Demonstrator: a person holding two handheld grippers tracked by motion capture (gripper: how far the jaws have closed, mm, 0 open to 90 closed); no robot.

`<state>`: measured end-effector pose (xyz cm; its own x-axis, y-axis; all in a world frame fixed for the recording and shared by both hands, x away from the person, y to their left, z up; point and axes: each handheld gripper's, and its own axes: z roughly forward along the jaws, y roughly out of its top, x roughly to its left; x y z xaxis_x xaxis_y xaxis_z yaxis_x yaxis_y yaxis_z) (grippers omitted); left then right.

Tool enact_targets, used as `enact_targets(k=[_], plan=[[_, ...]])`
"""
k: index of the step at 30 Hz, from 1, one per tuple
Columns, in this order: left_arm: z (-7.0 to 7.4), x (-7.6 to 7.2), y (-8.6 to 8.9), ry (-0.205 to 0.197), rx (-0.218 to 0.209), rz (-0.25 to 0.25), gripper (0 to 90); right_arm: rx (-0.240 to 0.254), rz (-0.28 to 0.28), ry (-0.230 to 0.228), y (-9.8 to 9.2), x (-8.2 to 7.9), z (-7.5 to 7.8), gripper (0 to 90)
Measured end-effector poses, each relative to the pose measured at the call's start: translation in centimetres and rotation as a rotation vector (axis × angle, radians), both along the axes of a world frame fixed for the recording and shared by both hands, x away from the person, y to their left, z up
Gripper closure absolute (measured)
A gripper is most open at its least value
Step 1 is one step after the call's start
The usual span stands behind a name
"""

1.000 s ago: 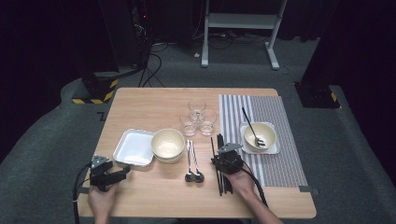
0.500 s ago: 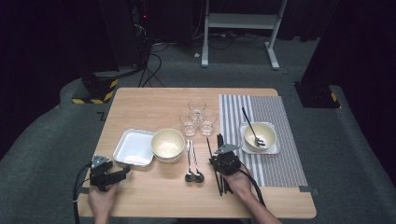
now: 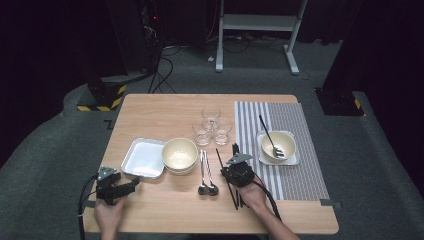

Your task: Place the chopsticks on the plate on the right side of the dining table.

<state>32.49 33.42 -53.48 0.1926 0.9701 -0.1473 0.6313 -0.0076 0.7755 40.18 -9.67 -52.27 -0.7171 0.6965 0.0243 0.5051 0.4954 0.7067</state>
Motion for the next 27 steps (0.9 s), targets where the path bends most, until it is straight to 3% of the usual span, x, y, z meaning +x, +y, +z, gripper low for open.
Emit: enact_targets(k=[27], plan=[[0.0, 0.0, 0.1, 0.0, -0.002, -0.002, 17.5, 0.012, -0.004, 0.003, 1.1, 0.5, -0.1, 82.0]])
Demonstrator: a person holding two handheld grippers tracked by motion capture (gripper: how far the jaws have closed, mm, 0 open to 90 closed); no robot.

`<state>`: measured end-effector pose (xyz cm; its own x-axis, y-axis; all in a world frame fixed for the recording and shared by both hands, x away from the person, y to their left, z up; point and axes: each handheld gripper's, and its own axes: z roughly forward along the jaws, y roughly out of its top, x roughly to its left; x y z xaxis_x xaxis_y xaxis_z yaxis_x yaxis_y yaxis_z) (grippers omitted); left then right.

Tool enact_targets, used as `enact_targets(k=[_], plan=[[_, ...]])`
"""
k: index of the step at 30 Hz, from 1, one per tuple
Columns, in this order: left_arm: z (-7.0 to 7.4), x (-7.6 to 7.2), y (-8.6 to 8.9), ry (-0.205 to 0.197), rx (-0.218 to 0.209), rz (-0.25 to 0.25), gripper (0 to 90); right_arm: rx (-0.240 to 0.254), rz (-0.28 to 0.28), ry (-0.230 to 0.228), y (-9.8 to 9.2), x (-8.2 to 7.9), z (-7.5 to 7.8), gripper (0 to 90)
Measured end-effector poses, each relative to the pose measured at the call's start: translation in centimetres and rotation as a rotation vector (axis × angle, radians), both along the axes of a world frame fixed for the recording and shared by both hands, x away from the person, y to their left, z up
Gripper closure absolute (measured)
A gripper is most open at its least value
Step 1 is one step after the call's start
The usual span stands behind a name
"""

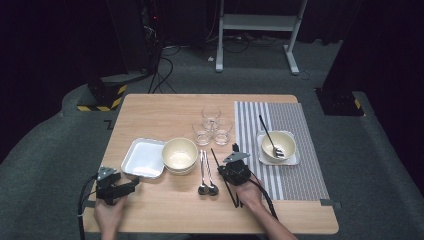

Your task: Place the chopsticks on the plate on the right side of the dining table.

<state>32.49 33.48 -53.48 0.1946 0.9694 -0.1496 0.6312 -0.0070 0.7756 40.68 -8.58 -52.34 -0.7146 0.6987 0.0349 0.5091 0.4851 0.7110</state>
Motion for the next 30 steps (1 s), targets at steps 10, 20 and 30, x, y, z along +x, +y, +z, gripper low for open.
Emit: enact_targets(k=[10, 20, 30], plan=[[0.0, 0.0, 0.0, 0.0, 0.001, -0.001, 17.5, 0.004, 0.002, 0.01, 0.5, 0.4, 0.0, 82.5], [0.0, 0.0, 0.0, 0.001, -0.001, 0.0, 17.4, 0.001, 0.008, 0.011, 0.8, 0.7, 0.1, 82.7], [0.0, 0.0, 0.0, 0.0, 0.001, 0.001, 17.5, -0.012, 0.013, 0.009, 1.3, 1.1, 0.2, 82.8]])
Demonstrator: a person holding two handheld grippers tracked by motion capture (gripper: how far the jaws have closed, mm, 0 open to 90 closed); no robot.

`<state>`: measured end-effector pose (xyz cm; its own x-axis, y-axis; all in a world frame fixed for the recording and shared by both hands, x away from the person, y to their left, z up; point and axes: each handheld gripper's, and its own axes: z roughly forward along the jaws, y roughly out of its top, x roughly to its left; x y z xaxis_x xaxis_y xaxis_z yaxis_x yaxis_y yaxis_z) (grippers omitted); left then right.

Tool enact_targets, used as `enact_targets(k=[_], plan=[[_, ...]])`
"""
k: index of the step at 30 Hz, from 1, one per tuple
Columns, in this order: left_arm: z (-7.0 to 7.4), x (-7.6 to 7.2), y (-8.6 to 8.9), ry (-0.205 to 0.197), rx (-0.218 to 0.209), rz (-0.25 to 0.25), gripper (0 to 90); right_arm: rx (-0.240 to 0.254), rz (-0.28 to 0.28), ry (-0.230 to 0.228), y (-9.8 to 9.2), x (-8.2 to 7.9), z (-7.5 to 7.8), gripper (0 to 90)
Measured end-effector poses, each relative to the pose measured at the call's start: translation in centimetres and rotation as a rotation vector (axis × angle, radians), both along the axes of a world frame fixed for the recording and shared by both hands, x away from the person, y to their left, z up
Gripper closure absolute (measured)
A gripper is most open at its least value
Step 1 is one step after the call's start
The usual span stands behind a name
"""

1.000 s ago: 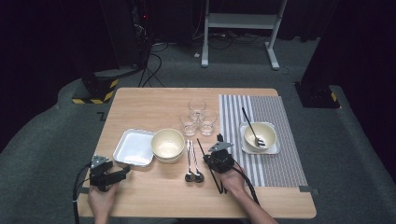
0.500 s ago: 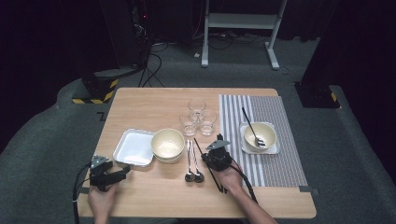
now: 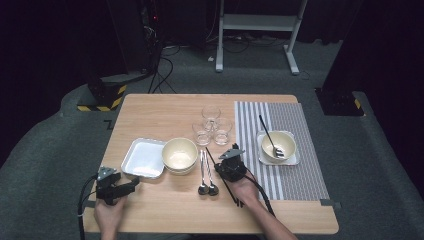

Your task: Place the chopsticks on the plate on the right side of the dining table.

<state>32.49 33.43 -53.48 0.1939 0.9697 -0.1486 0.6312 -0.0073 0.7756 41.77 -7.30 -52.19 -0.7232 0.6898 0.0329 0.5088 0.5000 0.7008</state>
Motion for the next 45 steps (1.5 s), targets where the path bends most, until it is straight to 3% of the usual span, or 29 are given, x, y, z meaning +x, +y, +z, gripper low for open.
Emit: enact_targets(k=[3, 28, 32, 36, 45], plan=[[0.0, 0.0, -0.1, 0.001, 0.016, -0.005, 17.5, 0.0, 0.003, 0.001, 0.1, 0.2, 0.0, 82.9], [0.0, 0.0, 0.0, 0.001, 0.003, -0.001, 17.9, 0.004, 0.012, 0.025, 0.6, 1.1, 0.1, 83.2], [0.0, 0.0, 0.0, 0.001, 0.004, -0.001, 17.8, 0.015, 0.016, 0.029, 0.6, 1.1, 0.1, 77.0], [0.0, 0.0, 0.0, 0.001, 0.003, -0.001, 17.8, 0.018, 0.021, 0.018, 0.5, 0.7, 0.3, 72.6], [0.0, 0.0, 0.0, 0.001, 0.004, -0.001, 18.0, 0.01, 0.028, 0.004, -0.8, -0.8, 0.9, 76.1]])
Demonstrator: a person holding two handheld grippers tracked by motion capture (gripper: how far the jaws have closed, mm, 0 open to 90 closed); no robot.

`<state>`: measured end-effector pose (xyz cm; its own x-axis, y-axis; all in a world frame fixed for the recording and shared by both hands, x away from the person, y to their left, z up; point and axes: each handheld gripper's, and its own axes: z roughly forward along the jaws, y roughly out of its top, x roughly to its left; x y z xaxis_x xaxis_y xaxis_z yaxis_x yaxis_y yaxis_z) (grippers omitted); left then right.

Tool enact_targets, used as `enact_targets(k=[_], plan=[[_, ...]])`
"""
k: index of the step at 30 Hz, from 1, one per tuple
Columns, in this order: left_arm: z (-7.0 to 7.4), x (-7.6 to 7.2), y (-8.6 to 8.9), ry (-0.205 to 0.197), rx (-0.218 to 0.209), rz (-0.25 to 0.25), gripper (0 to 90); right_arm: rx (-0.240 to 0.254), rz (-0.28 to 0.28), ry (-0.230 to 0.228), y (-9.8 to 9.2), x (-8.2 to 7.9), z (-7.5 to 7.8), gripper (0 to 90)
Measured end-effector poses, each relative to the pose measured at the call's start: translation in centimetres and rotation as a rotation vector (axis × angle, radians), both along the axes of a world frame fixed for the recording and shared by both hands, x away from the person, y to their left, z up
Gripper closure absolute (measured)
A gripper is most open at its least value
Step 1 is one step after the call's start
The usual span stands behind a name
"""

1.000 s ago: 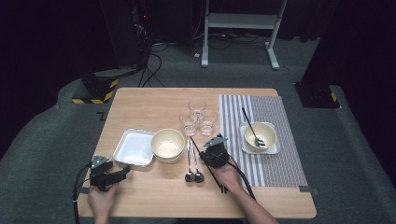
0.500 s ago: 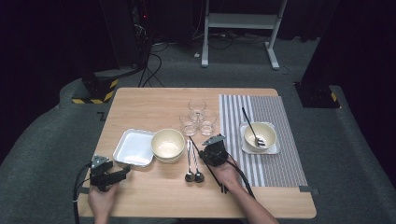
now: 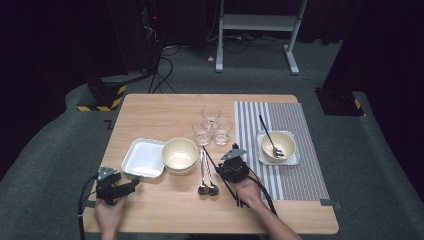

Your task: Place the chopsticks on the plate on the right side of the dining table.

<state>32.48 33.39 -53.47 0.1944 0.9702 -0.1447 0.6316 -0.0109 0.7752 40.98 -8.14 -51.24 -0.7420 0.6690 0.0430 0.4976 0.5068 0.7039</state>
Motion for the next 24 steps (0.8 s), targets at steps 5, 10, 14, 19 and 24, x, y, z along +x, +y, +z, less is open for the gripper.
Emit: enact_targets(k=[5, 10, 14, 19, 24], plan=[[0.0, 0.0, 0.01, 0.0, -0.002, 0.0, 18.0, -0.009, 0.004, 0.011, -0.21, -0.28, -0.35, 77.3], [-0.01, 0.0, 0.01, 0.0, -0.003, 0.001, 17.9, -0.025, 0.002, 0.014, -0.18, -0.37, -0.59, 80.1], [0.0, -0.01, 0.16, -0.002, -0.008, 0.0, 18.3, -0.03, 0.002, 0.018, 0.0, -0.35, -0.64, 81.8], [0.0, -0.01, 0.19, -0.002, -0.01, 0.0, 18.4, -0.04, 0.007, 0.009, 0.23, -0.24, -0.69, 82.8], [0.0, -0.01, 0.19, -0.002, -0.011, 0.0, 18.4, -0.045, 0.005, 0.009, 0.35, -0.1, -0.64, 83.8]])
